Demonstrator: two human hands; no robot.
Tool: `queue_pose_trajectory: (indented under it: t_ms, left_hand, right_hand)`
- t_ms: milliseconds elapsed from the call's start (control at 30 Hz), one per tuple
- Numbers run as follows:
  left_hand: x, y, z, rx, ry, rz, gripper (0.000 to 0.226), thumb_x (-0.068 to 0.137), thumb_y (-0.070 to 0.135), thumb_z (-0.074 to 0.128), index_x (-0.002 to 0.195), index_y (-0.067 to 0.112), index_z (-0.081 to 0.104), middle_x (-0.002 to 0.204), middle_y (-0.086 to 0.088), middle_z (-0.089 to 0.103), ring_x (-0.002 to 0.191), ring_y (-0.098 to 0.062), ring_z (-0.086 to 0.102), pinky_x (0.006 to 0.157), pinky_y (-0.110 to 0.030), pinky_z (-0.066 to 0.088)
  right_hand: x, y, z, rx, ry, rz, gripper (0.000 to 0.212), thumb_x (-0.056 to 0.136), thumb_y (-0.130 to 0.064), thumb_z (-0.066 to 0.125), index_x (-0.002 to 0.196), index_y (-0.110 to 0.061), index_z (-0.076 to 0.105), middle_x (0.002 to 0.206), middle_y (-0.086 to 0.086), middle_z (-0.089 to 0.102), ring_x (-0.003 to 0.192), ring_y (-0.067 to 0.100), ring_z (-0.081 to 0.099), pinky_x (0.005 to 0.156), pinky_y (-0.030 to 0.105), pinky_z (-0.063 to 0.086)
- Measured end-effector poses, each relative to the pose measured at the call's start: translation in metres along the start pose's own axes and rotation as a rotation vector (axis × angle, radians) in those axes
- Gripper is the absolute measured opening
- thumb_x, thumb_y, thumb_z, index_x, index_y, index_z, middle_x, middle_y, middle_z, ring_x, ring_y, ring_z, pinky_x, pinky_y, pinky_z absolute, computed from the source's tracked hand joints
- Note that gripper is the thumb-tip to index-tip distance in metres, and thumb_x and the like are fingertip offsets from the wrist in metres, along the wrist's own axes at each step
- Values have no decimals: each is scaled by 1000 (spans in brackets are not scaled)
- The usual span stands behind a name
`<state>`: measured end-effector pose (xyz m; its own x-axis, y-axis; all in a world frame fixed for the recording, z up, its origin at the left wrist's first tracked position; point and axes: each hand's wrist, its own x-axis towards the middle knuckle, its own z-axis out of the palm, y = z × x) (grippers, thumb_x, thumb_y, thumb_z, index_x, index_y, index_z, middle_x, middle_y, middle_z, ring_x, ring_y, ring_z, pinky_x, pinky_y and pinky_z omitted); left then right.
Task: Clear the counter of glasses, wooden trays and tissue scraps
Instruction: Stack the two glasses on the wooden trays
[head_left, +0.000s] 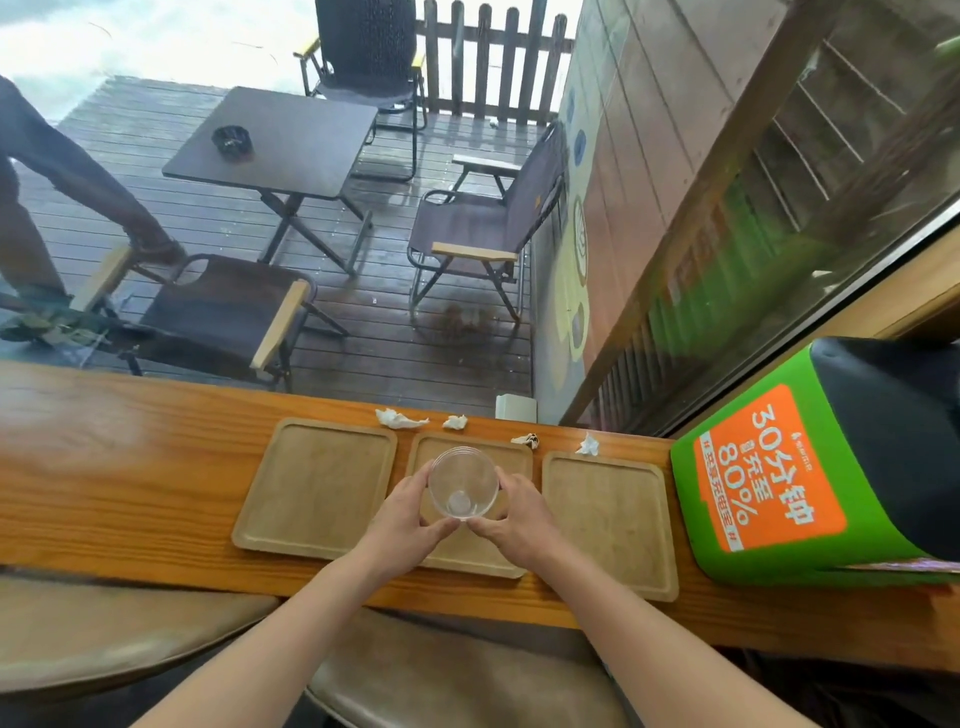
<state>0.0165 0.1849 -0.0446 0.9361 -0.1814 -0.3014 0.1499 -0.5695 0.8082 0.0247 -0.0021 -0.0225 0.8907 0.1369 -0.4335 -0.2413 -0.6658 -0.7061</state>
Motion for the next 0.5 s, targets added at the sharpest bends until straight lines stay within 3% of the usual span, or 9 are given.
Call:
queue_pose_trajectory:
  t_ms: [300,400,500]
  left_hand:
    - [-3,3,1,-24,6,-21,73,84,38,75,140,51,31,138,17,47,111,-10,56,71,-18,53]
    - [-5,6,0,-23,8,-25,71,83,38,75,136,55,30,133,20,47,99,-12,57,67,-15,49]
    - [-7,11,-2,-25,-4,-43,70,83,39,75,135,55,30,127,23,49,94,-13,57,80,-25,53]
  right_hand:
    - [-2,-1,-1,10,-9,3,78,82,-38,78,147,-27,37,139,-2,47,126,15,46,101,27,39]
    - [-4,-3,0,26,1,7,79,81,-36,79,148,-27,37,140,-1,47,123,17,50,103,37,48]
    - [-5,-4,-2,21,-3,11,82,80,-37,79,149,-25,36,142,0,45,126,18,49,104,38,48]
